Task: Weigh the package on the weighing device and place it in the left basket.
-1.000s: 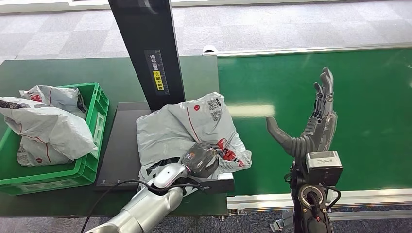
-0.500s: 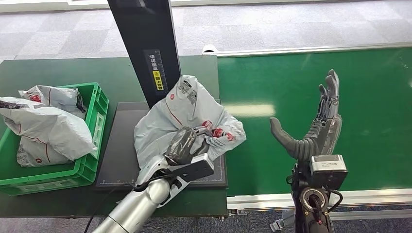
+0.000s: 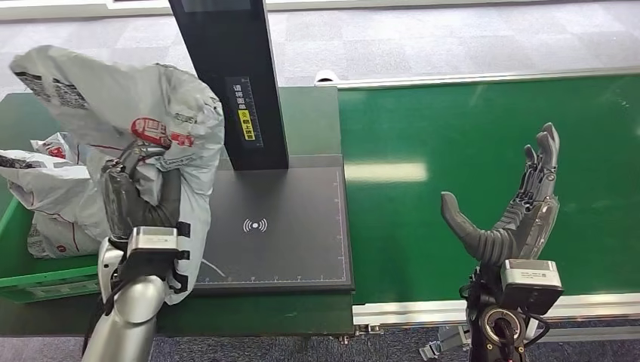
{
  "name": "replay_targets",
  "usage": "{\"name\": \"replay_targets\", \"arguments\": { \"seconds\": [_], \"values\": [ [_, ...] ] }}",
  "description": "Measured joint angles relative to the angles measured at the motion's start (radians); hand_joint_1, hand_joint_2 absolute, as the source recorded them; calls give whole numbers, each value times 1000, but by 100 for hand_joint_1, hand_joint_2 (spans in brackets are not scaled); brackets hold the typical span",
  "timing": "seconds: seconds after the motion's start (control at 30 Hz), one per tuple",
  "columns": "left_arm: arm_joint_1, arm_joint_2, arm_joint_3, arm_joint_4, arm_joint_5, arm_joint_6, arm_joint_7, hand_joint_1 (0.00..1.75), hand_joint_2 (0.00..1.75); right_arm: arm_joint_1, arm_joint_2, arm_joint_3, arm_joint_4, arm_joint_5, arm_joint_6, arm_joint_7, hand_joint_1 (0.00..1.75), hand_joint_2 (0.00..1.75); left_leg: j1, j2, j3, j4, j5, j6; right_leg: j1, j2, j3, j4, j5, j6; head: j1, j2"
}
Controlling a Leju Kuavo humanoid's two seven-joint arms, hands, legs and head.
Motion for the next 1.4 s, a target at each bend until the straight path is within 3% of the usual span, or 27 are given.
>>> {"name": "replay_targets", "arguments": {
  "seconds": [0.1, 0.27, 0.43, 0.7, 0.9, 1.03, 1.27, 1.3, 1.4],
  "values": [
    [-53, 32, 122, 81, -37, -5, 40, 175, 175, 3, 0, -2, -4, -2, 0, -1, 0, 175, 0, 0, 1, 0, 1, -1, 0, 0, 0, 0, 1, -1, 0, 0],
    [-198, 116, 311, 359, -89, 16, 52, 175, 175, 2, -5, -2, -7, -11, 1, 1, 0, 175, 1, 1, 2, 0, 2, -3, 1, 2, 0, 1, 2, -2, 0, 0],
    [-299, 190, 411, 611, -157, 72, 63, 175, 175, 2, -10, -2, -7, -20, 1, 3, 0, 175, 2, 1, 1, 0, 2, -3, 2, 2, 0, 1, 2, -3, 0, 0],
    [-359, 225, 452, 774, -194, 97, 93, 175, 175, 1, -14, -2, -7, -22, 1, 3, 0, 175, 2, 1, 0, 0, 2, -3, 2, 2, 0, 1, 2, -3, 0, 0],
    [-452, 294, 450, 985, -434, 162, 338, 175, 175, -4, -17, 7, -7, -36, 0, 4, 0, 175, 2, 2, 1, 0, 2, -4, 3, 3, 0, 1, 2, -3, 0, 0],
    [-501, 330, 442, 1108, -517, 93, 407, 175, 175, -15, -17, 18, -5, -41, 0, 11, 0, 175, 3, 2, 2, 0, 2, -4, 3, 4, 0, 1, 2, -3, 0, 0],
    [-536, 339, 434, 1215, -550, 14, 411, 173, 175, -44, -17, 42, 10, -42, 6, 15, 0, 175, 3, 3, 2, 0, 2, -4, 3, 5, 0, 2, 2, -3, 0, 0],
    [-538, 340, 434, 1221, -547, 14, 409, 146, 175, -47, -17, 44, 12, -42, 6, 15, 0, 175, 3, 3, 2, 0, 2, -4, 3, 5, 0, 2, 2, -3, 0, 0],
    [-543, 338, 446, 1231, -496, 20, 361, 17, 175, -51, -17, 52, 17, -42, 3, 15, 0, 175, 3, 3, 2, 0, 2, -4, 3, 5, 0, 1, 2, -3, 0, 0]
  ]
}}
